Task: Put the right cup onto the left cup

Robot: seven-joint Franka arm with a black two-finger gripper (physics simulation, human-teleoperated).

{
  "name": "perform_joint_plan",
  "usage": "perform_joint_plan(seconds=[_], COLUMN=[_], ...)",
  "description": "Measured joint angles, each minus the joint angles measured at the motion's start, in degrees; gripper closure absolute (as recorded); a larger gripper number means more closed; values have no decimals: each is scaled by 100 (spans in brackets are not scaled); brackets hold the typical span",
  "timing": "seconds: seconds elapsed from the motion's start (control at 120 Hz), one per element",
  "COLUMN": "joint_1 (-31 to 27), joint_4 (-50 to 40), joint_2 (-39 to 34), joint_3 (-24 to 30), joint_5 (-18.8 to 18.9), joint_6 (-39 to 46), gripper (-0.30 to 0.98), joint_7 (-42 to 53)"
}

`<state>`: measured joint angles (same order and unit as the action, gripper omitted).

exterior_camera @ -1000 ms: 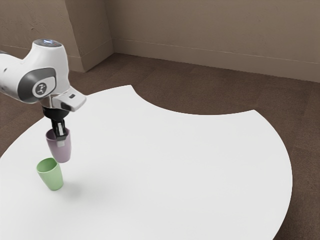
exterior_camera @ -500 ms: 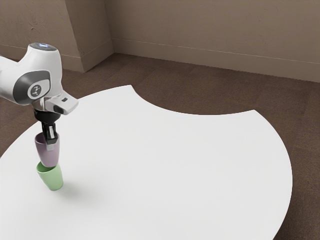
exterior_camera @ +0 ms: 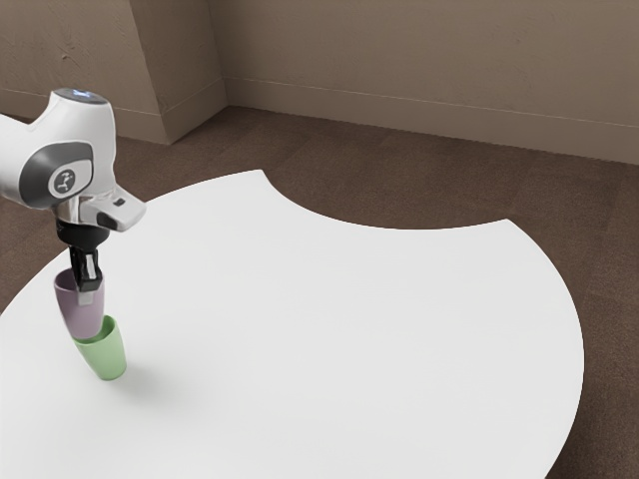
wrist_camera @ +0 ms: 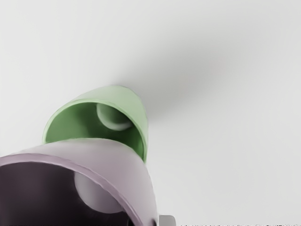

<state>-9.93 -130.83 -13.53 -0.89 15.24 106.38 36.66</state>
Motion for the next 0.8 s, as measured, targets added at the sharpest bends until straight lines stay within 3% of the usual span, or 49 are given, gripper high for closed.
perform_joint_plan(seconds=[0.8], joint_1=[174], joint_4=[243], joint_2=[721], joint_3=[1], joint_5=[289], joint_6=[29], gripper=[79], joint_7=[-102])
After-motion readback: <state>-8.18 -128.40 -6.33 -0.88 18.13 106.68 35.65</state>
